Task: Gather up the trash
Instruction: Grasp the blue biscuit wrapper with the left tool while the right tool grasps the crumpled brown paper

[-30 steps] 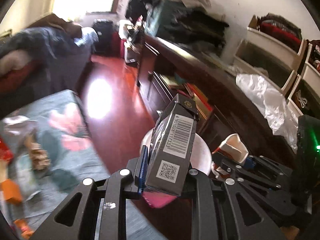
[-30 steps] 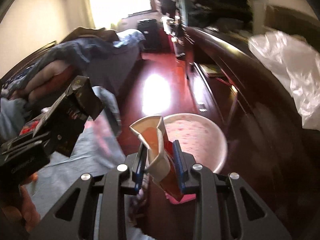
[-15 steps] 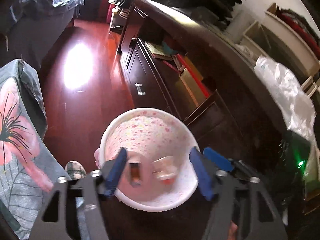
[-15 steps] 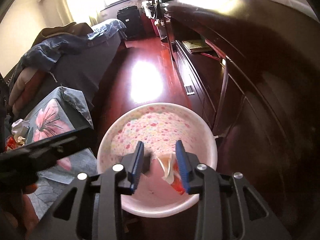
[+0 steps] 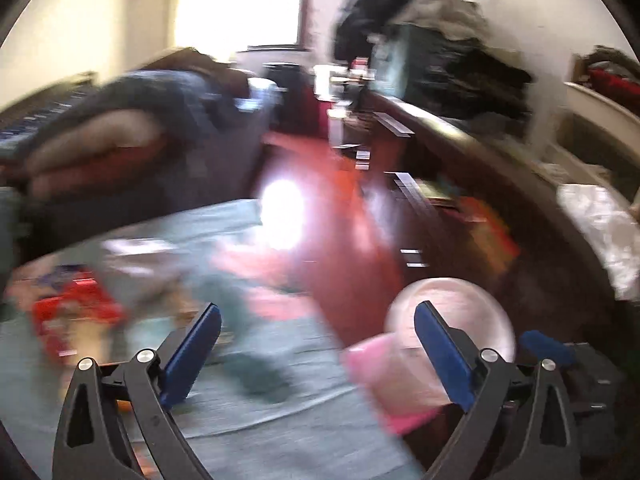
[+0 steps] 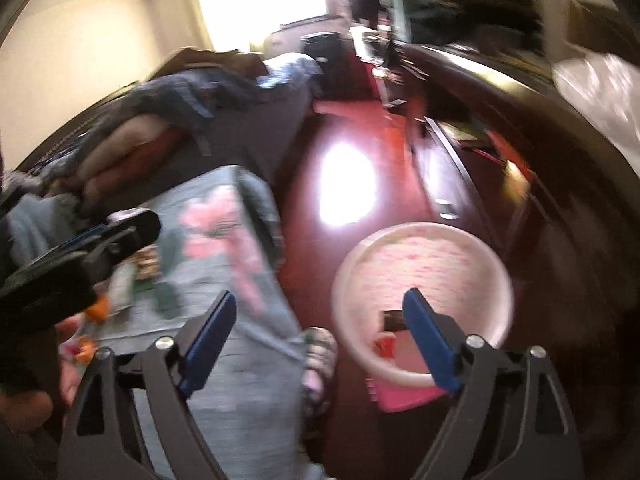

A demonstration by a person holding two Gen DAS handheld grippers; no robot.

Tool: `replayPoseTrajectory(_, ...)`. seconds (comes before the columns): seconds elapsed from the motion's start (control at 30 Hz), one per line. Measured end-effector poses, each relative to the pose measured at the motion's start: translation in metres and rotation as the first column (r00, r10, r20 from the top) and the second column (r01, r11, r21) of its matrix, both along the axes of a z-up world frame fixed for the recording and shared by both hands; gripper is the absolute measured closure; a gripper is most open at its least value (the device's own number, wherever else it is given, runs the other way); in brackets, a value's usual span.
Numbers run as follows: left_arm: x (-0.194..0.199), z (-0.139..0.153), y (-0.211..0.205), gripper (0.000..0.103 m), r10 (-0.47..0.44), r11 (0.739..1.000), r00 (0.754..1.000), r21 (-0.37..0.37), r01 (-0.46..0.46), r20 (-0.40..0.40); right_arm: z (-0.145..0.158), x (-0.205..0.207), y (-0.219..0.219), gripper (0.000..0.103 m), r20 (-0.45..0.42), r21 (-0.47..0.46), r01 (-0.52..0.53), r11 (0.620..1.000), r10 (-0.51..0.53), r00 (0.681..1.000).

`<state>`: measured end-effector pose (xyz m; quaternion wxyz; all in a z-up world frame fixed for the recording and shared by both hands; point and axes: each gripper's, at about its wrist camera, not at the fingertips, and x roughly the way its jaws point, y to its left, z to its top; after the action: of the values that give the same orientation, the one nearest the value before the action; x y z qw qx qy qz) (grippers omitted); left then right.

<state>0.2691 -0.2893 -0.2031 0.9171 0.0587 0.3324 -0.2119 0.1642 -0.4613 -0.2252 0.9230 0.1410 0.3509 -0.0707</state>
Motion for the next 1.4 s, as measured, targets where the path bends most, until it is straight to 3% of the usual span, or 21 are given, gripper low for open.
replayPoseTrajectory(0.17,0.01,0.002,0.073,0.005,0.188,0.98,0.982,0.059,-0.19,0.034,0.015,0.013,0.052,0.009,0.012,0.01,-0.11,0.994,0.11,0.994)
replayPoseTrajectory(0.4,0.051,-0.007,0.168,0.005,0.408,0.912,0.913,0.045,-0.408,-0.01,0.02,0.036,0.112,0.009,-0.006,-0.007,-0.222,0.975,0.222,0.975)
replayPoseTrajectory(0.53,0.081,-0.015,0.215,0.005,0.471,0.882,0.881,0.003,-0.472,-0.041,0.02,0.046,0.137,0.009,-0.016,-0.02,-0.264,0.964,0.263,0.965)
replayPoseTrajectory(0.63,0.116,-0.024,0.239,0.005,0.489,0.869,0.865,-0.017,-0.494,-0.113,0.017,0.054,0.152,0.009,-0.023,-0.023,-0.285,0.958,0.284,0.958)
replayPoseTrajectory(0.8,0.163,-0.048,0.256,0.005,0.539,0.838,0.821,0.018,-0.545,-0.188,0.015,0.067,0.167,0.009,-0.031,-0.038,-0.306,0.951,0.305,0.952)
replayPoseTrajectory(0.9,0.175,-0.066,0.255,0.005,0.527,0.842,0.811,0.032,-0.538,-0.254,0.013,0.075,0.172,0.009,-0.038,-0.049,-0.313,0.949,0.311,0.95)
replayPoseTrajectory(1.0,0.173,-0.076,0.248,0.005,0.449,0.875,0.836,-0.032,-0.482,-0.315,0.008,0.085,0.175,0.009,-0.05,-0.05,-0.315,0.948,0.313,0.948)
replayPoseTrajectory(1.1,0.17,-0.081,0.24,0.006,0.423,0.888,0.845,-0.035,-0.458,-0.326,0.005,0.093,0.18,0.009,-0.055,-0.046,-0.316,0.948,0.314,0.948)
replayPoseTrajectory(1.13,0.169,-0.083,0.24,0.009,0.424,0.888,0.845,-0.034,-0.459,-0.327,0.005,0.095,0.181,0.009,-0.054,-0.045,-0.317,0.947,0.315,0.948)
replayPoseTrajectory(1.2,0.168,-0.082,0.241,0.04,0.429,0.887,0.846,-0.03,-0.461,-0.317,0.004,0.098,0.183,0.009,-0.053,-0.045,-0.32,0.946,0.318,0.947)
replayPoseTrajectory(1.4,0.166,-0.073,0.252,0.085,0.388,0.894,0.864,-0.098,-0.438,-0.319,0.002,0.102,0.187,0.009,-0.058,-0.053,-0.324,0.945,0.321,0.945)
